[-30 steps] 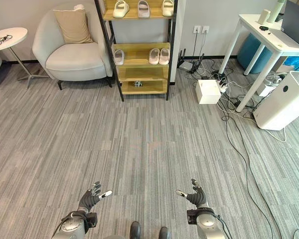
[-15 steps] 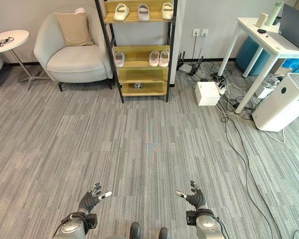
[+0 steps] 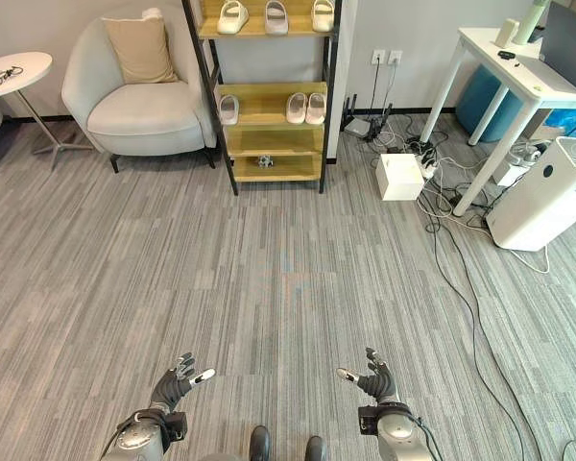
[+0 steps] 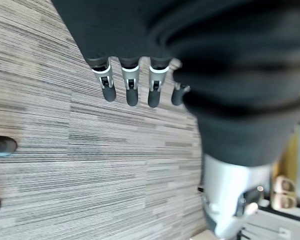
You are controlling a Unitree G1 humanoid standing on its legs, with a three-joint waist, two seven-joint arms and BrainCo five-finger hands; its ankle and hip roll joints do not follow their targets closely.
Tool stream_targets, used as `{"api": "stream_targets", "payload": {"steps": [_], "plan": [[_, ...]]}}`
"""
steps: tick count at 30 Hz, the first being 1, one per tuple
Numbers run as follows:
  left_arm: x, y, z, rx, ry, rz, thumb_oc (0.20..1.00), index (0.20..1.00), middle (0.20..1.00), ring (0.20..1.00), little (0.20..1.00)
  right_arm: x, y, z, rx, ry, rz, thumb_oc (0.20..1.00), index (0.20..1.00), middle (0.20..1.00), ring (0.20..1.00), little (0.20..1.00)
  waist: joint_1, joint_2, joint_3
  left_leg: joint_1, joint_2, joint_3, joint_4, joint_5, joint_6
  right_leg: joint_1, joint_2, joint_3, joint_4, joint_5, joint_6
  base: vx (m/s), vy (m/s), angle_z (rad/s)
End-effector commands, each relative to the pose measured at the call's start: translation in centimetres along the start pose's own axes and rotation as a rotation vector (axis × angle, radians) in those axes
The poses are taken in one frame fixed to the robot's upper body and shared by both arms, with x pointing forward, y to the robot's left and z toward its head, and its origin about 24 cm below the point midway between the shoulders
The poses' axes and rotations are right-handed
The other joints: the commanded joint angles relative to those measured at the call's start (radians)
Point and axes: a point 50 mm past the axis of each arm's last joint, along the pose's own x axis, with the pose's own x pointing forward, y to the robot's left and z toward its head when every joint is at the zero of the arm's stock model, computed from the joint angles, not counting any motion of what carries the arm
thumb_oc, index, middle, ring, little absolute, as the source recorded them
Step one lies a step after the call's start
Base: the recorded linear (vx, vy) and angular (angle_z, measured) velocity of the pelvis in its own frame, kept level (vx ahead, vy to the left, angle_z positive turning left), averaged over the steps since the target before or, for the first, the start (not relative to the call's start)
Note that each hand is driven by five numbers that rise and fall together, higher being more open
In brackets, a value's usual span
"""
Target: Arrange the slippers neatly on the shoe rack.
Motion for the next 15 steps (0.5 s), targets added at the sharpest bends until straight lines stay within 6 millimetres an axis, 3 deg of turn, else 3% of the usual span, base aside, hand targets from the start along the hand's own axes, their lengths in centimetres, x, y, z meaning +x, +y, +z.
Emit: {"api": "stream_targets", "payload": {"steps": [1, 5, 9, 12, 13, 15], "plan": [[0.6, 0.6, 3.8, -0.005, -0.158, 0.015, 1.0, 1.0, 1.0, 1.0, 1.0, 0.7, -0.5, 3.0, 0.005, -0.126, -0.015, 1.0, 1.0, 1.0, 1.0, 1.0, 0.008, -0.033, 0.037, 0.035, 0.051, -0.054, -0.007, -0.122, -0.05, 0.021, -0.126, 0.016, 0.001, -0.08, 0.123, 0.01, 0.044, -0.05], [0.5, 1.2, 6.7, 0.05, -0.292, 0.042, 1.0, 1.0, 1.0, 1.0, 1.0, 1.0, -1.2, 4.1, 0.015, -0.17, -0.056, 1.0, 1.0, 1.0, 1.0, 1.0, 0.018, -0.044, 0.068, 0.014, 0.036, -0.054, -0.007, -0.124, -0.036, 0.01, -0.141, 0.017, 0.001, -0.075, 0.133, 0.02, 0.13, -0.04], [0.5, 1.8, 8.1, 0.087, -0.346, 0.07, 1.0, 1.0, 1.0, 1.0, 1.0, 1.1, -1.4, 4.7, 0.012, -0.19, -0.08, 1.0, 1.0, 1.0, 1.0, 1.0, 0.014, -0.05, 0.104, -0.02, 0.018, -0.047, 0.035, -0.151, -0.005, -0.129, -0.169, 0.028, 0.242, -0.09, 0.17, -0.04, 0.164, -0.08], [0.7, 1.7, 8.7, 0.097, -0.361, 0.078, 1.0, 1.0, 1.0, 1.0, 1.0, 1.1, -1.4, 4.5, 0.011, -0.181, -0.09, 1.0, 1.0, 1.0, 1.0, 1.0, -0.002, -0.039, 0.137, -0.003, 0.025, -0.039, 0.041, -0.165, 0.009, -0.22, -0.188, 0.024, 0.446, -0.033, 0.198, 0.02, 0.123, -0.14], [0.8, 1.7, 8.7, 0.094, -0.361, 0.083, 1.0, 1.0, 1.0, 1.0, 1.0, 1.0, -1.2, 4.2, 0.016, -0.171, -0.088, 1.0, 1.0, 1.0, 1.0, 1.0, -0.004, -0.034, 0.143, 0.009, 0.03, -0.04, 0.038, -0.17, 0.009, -0.247, -0.191, 0.021, 0.49, -0.031, 0.193, 0.15, 0.058, 0.1], [0.9, 1.4, 9.2, 0.076, -0.379, 0.083, 1.0, 1.0, 1.0, 1.0, 1.0, 0.9, -1.2, 3.9, 0.032, -0.159, -0.097, 1.0, 1.0, 1.0, 1.0, 1.0, -0.011, -0.035, 0.144, 0.051, 0.031, -0.04, 0.021, -0.186, 0.004, -0.272, -0.201, -0.011, 0.463, -0.033, 0.181, 0.19, 0.012, 0.09]]}}
